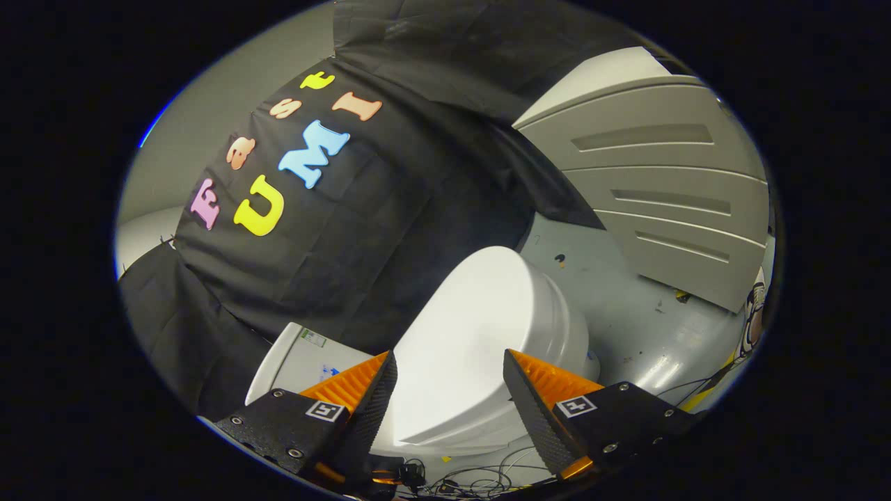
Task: Open the toilet lid.
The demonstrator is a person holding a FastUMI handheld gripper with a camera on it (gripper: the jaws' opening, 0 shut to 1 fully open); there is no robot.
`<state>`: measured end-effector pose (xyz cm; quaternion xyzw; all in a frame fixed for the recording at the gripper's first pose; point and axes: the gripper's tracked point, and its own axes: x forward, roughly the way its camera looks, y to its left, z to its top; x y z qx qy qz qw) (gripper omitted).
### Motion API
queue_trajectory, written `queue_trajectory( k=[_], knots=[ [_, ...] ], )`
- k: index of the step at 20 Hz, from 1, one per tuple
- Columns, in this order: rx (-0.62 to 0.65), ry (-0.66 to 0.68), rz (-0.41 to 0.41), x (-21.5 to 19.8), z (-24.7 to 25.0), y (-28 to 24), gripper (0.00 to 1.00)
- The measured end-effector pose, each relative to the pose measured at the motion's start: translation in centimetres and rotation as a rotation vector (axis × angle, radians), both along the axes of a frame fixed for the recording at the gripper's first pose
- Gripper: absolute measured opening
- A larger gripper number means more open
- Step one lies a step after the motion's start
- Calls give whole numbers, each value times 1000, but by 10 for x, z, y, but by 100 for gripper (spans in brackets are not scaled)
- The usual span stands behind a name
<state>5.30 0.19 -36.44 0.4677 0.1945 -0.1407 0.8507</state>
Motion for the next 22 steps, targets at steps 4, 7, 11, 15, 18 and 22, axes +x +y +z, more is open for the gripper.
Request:
queue_trajectory(
  k=[4,7,11,15,18,22],
  knots=[
    [64,66,-41,-6,-44,-4,95],
    [85,112,-66,-15,-73,-7,94],
    [151,148,-102,-21,-101,-6,94],
    [222,136,-148,-13,-112,-14,88],
    [269,109,-146,-6,-114,-8,76],
    [306,101,-129,-2,-119,1,54]
  ],
)
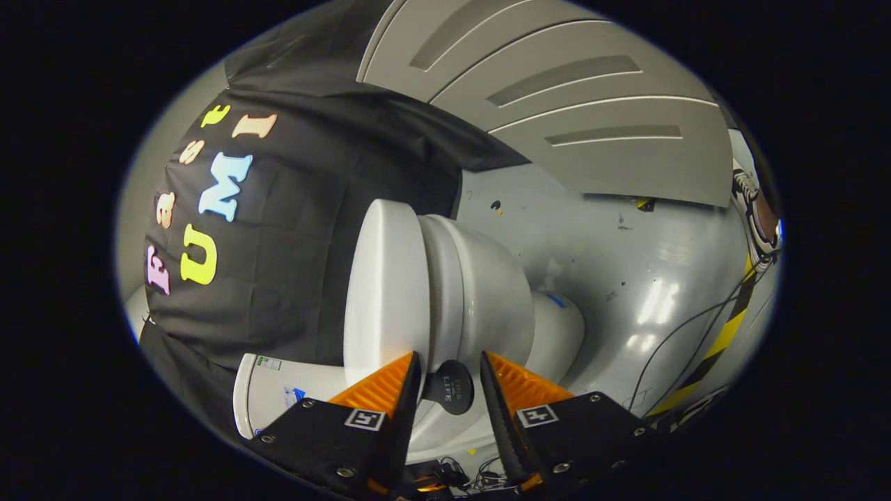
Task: Open the toilet lid.
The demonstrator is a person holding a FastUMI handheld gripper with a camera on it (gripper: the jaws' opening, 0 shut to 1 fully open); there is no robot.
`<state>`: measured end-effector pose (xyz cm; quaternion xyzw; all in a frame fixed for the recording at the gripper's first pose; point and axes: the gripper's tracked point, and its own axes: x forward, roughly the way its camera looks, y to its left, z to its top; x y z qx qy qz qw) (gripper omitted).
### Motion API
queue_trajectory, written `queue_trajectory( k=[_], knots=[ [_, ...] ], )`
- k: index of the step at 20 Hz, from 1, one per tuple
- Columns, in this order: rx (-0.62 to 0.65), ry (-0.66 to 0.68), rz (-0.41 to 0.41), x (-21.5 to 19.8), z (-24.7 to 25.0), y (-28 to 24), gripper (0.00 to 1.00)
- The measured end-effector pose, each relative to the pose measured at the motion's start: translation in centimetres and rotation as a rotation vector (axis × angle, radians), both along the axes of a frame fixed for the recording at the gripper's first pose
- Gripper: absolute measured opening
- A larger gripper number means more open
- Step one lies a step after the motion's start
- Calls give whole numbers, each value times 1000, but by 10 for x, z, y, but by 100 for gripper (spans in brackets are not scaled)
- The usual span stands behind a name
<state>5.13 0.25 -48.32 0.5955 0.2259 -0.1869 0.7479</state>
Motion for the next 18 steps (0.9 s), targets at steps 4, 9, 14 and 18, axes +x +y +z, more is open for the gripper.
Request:
queue_trajectory(
  k=[4,9,14,18],
  knots=[
    [-13,11,10,1,-7,-1,34],
    [46,-11,-13,-2,-8,-2,20],
    [31,-19,-25,2,-1,-2,11],
    [-15,47,-26,2,3,1,0]
  ],
)
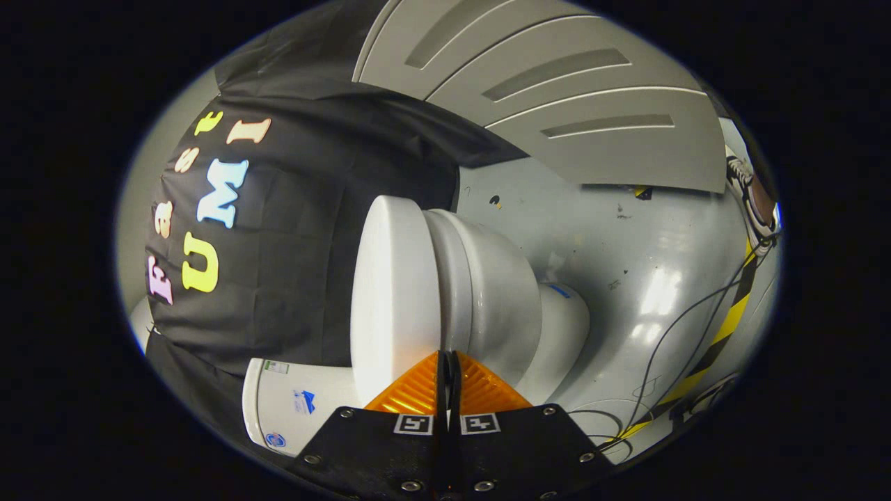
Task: Open the toilet lid.
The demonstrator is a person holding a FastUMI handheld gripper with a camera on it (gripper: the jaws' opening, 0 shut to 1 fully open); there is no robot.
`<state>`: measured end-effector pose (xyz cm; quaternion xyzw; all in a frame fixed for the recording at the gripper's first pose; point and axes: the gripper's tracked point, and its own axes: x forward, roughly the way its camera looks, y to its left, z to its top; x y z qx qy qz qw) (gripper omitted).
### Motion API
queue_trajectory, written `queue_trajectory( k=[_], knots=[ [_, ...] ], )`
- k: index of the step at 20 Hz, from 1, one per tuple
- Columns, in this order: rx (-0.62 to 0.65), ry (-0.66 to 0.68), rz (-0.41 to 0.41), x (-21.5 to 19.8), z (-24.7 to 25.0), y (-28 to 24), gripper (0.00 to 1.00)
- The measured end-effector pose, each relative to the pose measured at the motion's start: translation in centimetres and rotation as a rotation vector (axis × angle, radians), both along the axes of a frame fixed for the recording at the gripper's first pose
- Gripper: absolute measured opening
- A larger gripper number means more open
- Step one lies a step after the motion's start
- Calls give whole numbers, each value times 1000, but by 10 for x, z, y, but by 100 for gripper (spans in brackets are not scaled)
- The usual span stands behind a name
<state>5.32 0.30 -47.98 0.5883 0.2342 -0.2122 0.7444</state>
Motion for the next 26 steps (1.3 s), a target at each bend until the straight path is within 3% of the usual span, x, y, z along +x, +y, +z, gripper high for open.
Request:
queue_trajectory(
  k=[5,10,14,21,26],
  knots=[
    [-17,38,-17,-2,7,1,0],
    [-117,125,37,0,14,3,0],
    [-148,96,24,3,35,5,0],
    [-347,125,110,12,74,14,0],
    [-404,162,92,17,101,23,0]
  ],
)
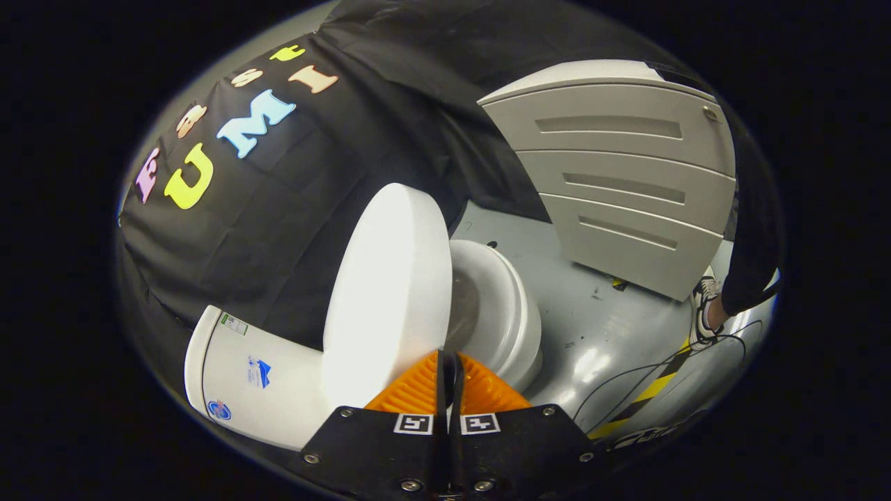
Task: Open the toilet lid.
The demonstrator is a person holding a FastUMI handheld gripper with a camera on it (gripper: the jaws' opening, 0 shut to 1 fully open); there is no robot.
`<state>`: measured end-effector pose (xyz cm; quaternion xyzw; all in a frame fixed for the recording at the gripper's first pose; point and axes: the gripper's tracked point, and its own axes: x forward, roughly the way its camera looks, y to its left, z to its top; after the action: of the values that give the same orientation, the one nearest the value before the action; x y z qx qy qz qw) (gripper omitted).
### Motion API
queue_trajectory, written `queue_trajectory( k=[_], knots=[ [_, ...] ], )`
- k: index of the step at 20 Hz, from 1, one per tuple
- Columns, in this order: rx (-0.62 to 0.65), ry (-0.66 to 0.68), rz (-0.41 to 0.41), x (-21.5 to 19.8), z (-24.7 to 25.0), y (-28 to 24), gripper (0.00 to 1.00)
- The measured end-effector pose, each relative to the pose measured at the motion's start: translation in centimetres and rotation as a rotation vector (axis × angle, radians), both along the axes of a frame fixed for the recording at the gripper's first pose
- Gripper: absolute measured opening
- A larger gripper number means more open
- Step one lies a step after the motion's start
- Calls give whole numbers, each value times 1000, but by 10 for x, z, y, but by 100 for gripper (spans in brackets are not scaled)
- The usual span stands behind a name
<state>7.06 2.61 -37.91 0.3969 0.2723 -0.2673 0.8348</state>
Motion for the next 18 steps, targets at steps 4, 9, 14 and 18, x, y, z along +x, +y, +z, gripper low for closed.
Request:
queue_trajectory(
  k=[4,9,14,18],
  knots=[
    [-90,9,32,5,19,12,0],
    [-195,24,54,9,41,22,0],
    [-296,45,81,14,59,36,0],
    [-350,48,72,17,71,45,0]
  ],
)
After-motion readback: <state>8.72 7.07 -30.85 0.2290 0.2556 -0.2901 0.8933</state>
